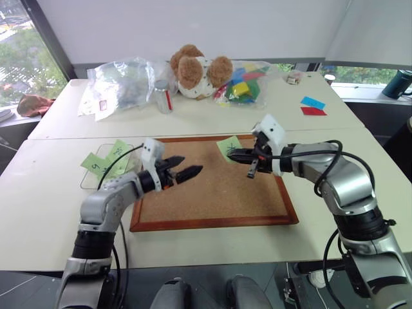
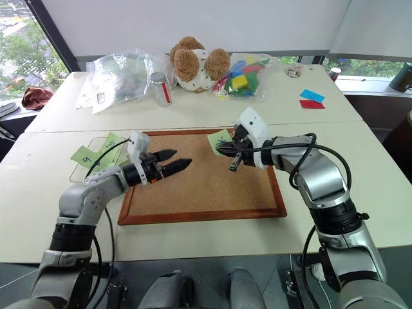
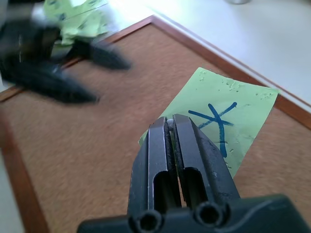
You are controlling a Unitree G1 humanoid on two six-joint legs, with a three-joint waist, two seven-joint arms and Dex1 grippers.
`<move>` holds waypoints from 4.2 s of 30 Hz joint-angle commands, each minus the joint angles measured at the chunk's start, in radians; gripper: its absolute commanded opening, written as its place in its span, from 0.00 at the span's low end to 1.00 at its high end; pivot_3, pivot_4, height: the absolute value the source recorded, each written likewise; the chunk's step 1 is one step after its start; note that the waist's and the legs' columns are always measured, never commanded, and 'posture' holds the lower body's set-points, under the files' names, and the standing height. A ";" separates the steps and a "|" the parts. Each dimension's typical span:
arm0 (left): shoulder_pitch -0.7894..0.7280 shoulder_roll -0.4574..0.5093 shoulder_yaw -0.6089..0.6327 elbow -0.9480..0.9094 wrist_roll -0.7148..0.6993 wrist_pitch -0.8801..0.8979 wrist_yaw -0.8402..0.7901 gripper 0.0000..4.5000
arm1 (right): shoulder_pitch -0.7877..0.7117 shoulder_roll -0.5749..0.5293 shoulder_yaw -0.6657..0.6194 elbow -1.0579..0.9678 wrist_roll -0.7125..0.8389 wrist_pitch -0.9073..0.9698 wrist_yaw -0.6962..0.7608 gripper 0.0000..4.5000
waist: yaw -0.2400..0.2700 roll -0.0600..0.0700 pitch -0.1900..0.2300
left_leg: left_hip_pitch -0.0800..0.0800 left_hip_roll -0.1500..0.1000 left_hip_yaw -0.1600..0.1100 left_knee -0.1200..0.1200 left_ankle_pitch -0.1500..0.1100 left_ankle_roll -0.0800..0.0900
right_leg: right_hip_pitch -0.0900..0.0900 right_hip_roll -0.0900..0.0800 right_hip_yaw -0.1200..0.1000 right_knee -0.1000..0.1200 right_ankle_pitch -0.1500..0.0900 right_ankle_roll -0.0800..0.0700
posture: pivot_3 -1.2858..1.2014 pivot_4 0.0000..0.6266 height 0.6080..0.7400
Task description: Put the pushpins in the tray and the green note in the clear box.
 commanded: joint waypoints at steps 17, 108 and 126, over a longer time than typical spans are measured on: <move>-0.095 -0.278 0.205 0.055 -0.420 0.288 0.398 0.99 | -0.046 0.033 0.055 -0.152 0.074 -0.005 -0.004 0.00 | 0.001 -0.001 0.001 | 0.000 0.000 0.000 0.001 0.004 -0.007 | 0.000 0.001 0.000 0.000 0.000 0.000 | 0.52 0.24 1.00; 0.029 -0.137 0.086 -0.139 -0.425 0.110 0.426 0.00 | -0.110 -0.166 -0.147 0.457 -0.055 -0.298 0.156 0.99 | 0.000 -0.002 0.001 | 0.000 0.000 0.000 0.000 0.005 -0.008 | 0.000 0.002 0.001 -0.001 0.000 0.000 | 0.52 0.24 1.00; 0.134 0.173 0.285 -0.481 -0.197 -0.055 0.654 0.00 | -0.086 -0.123 -0.038 0.071 0.173 -0.234 0.400 0.99 | -0.001 -0.002 0.001 | 0.000 0.000 0.000 0.000 0.002 -0.003 | 0.001 0.002 0.001 -0.001 0.000 0.000 | 0.52 0.24 1.00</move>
